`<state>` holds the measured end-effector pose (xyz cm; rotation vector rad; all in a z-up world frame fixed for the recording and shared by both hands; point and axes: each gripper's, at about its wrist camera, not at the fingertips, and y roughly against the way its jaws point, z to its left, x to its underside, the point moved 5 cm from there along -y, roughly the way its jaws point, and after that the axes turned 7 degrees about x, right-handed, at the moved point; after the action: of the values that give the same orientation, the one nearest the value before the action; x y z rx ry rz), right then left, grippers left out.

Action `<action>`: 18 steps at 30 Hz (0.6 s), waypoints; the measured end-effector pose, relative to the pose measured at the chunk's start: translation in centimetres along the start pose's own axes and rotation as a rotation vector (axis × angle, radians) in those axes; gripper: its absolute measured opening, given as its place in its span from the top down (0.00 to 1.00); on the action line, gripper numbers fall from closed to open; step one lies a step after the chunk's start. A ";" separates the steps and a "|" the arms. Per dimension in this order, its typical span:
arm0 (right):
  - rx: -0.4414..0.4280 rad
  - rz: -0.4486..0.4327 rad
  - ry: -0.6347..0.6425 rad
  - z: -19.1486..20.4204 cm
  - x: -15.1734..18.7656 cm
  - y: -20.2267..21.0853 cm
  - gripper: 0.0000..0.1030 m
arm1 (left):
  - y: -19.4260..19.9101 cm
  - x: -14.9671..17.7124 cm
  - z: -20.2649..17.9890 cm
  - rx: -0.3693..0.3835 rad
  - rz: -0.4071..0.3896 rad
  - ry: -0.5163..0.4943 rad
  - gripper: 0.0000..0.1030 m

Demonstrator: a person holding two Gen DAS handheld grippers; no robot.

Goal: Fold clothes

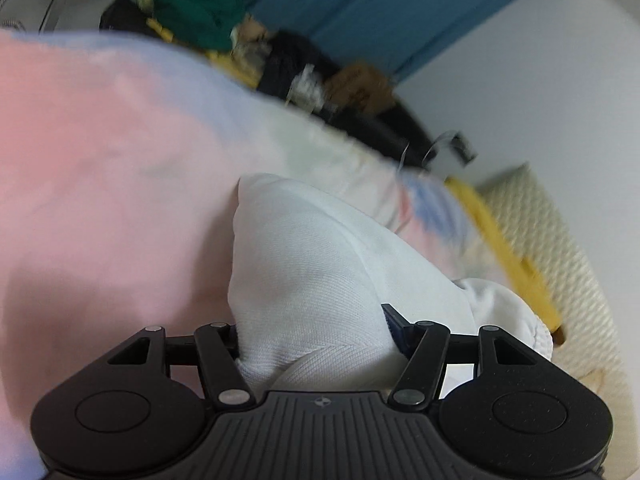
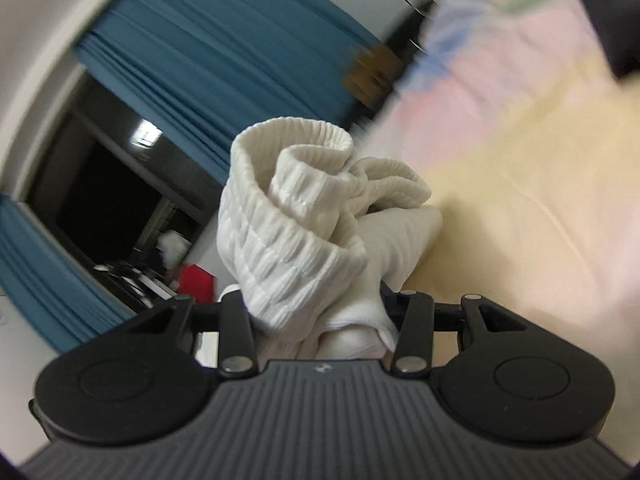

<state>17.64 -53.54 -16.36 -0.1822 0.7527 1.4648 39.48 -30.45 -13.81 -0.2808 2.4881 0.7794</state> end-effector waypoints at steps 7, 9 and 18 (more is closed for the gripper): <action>0.053 0.101 -0.089 -4.1 2.3 -0.1 0.48 | -0.9 1.9 0.6 -0.054 -0.002 -0.092 0.33; 0.077 0.120 -0.111 -3.9 2.2 -0.1 0.41 | -0.1 2.4 -0.2 -0.084 -0.001 -0.105 0.32; 0.254 0.098 -0.113 -2.1 0.4 6.5 0.28 | 8.6 3.7 -7.3 -0.206 -0.001 -0.260 0.19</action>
<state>10.80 -53.47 -16.08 0.1314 0.8567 1.4443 30.43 -27.89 -6.58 -0.2363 2.1683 1.0055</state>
